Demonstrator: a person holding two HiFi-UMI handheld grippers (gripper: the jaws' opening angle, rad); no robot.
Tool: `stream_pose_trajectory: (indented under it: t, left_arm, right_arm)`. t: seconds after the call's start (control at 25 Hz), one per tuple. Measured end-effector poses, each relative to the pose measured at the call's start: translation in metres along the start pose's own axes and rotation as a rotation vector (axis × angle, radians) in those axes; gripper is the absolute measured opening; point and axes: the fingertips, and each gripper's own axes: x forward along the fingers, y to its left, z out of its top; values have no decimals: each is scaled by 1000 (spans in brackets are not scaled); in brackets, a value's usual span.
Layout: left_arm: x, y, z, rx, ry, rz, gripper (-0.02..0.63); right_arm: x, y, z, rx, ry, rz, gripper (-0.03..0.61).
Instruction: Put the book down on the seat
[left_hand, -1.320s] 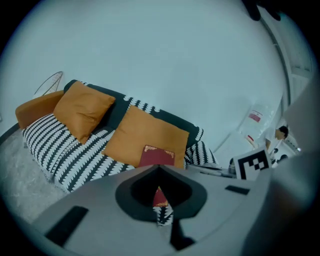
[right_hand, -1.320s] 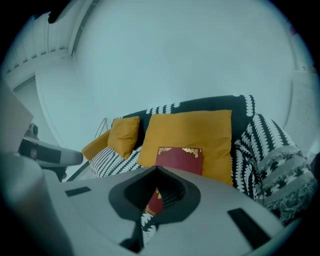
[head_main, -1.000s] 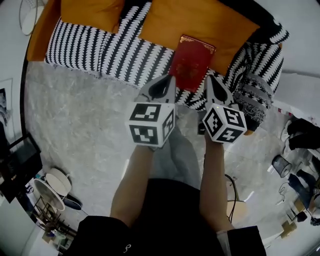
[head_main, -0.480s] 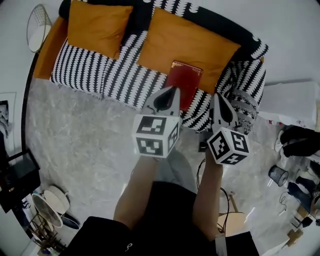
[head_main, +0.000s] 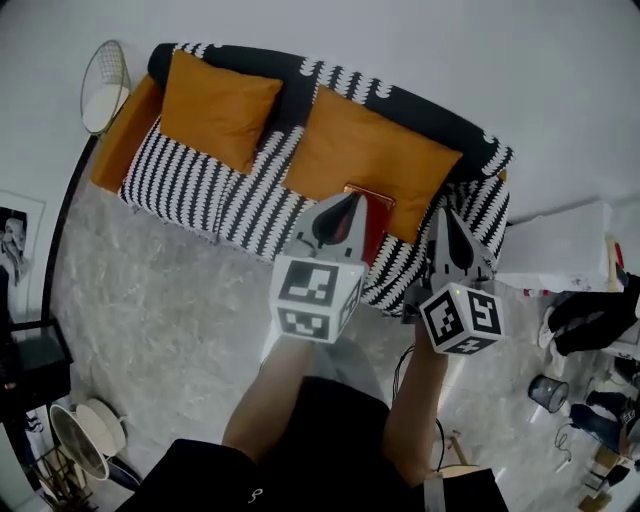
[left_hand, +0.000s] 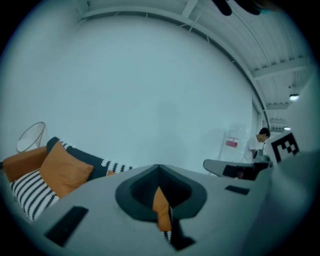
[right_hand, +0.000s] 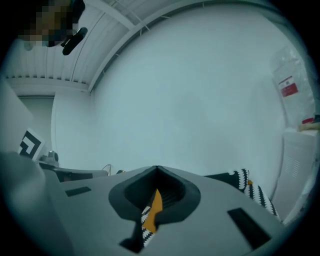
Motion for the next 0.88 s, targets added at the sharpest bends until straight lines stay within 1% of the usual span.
stream_pose_trajectory:
  t: [0.16,0.28,0.44,0.6,0.72,0.88]
  left_arm:
    - [-16,0,44,83,-89,31,11]
    - [-26,-2,70,136,-131,52,11]
    - [-38,-11,111,153,-235,48,11]
    - [-54,-22,148,213,-309,54,11]
    - [-62,-20,165,219,-336,69,11]
    - [-60,-24,173,196,-326,61,11]
  right_arm:
    - [0,25,38,-38,-70,46,11]
    - [1,43,64,-74,-115,85,11]
    - [-2,61,102,-121,-173,128,11]
    - [-11,78,135,-163,-231,155,11]
    - [-16,89,151,-197,-262,161,11]
    - [-20,86,154,-223,-245,117,11]
